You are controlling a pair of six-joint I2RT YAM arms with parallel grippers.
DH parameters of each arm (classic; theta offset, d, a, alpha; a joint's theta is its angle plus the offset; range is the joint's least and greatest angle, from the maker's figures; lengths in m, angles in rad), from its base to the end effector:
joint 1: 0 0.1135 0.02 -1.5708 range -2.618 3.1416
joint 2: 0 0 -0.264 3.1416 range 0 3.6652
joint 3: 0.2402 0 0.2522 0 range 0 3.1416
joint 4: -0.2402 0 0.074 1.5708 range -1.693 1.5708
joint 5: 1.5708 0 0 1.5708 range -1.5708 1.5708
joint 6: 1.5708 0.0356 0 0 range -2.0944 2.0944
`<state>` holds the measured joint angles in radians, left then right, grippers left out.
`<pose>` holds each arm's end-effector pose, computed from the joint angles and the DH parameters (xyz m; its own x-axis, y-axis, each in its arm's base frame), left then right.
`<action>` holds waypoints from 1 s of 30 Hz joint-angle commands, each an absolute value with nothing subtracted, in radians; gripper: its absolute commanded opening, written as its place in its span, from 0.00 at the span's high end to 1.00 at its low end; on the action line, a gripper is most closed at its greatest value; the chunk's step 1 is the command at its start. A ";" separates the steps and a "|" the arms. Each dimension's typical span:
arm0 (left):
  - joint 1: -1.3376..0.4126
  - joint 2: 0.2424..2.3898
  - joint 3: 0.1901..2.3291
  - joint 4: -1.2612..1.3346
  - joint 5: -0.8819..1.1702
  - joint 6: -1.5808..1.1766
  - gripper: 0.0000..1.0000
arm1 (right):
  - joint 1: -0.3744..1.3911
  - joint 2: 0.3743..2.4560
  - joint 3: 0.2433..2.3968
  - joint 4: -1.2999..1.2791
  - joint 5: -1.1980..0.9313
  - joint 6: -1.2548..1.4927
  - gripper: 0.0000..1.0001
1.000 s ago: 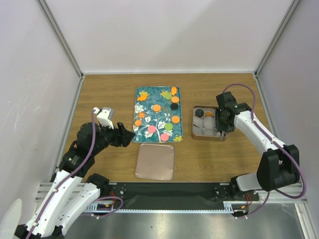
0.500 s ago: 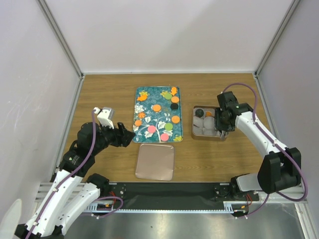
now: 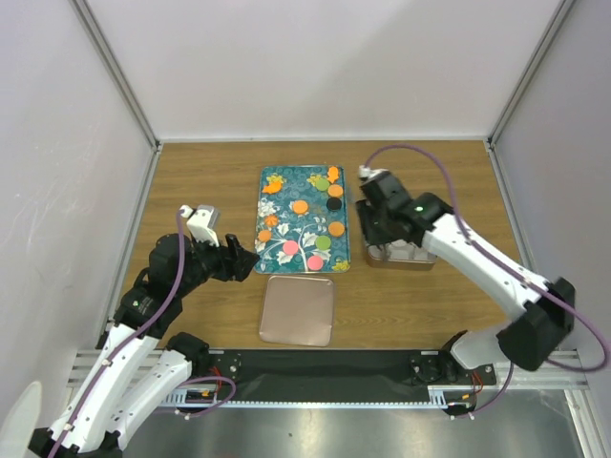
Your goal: Pack the cookies
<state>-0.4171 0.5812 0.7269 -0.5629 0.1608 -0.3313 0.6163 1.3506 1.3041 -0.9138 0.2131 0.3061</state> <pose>0.1191 -0.0590 0.3091 -0.5239 -0.1190 -0.8434 0.3842 0.8507 -0.3587 0.2265 0.1512 0.3305 -0.7780 -0.1901 -0.5988 -0.2428 0.9700 0.0075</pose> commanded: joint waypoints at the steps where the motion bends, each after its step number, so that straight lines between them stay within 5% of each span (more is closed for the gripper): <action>1: -0.425 0.583 0.724 -0.540 0.155 -0.327 0.27 | 0.734 1.452 1.362 -0.879 0.203 0.325 0.55; 8: -0.425 0.580 0.724 -0.543 0.144 -0.328 0.27 | 0.834 1.618 1.399 -0.882 0.248 0.319 0.54; 30: -0.425 0.591 0.724 -0.543 0.150 -0.328 0.27 | 0.787 1.644 1.330 -0.830 0.213 0.318 0.53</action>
<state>-0.4187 0.5903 0.7269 -0.5629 0.1589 -0.3313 0.7940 1.6485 1.3285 -0.8581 0.2180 0.3141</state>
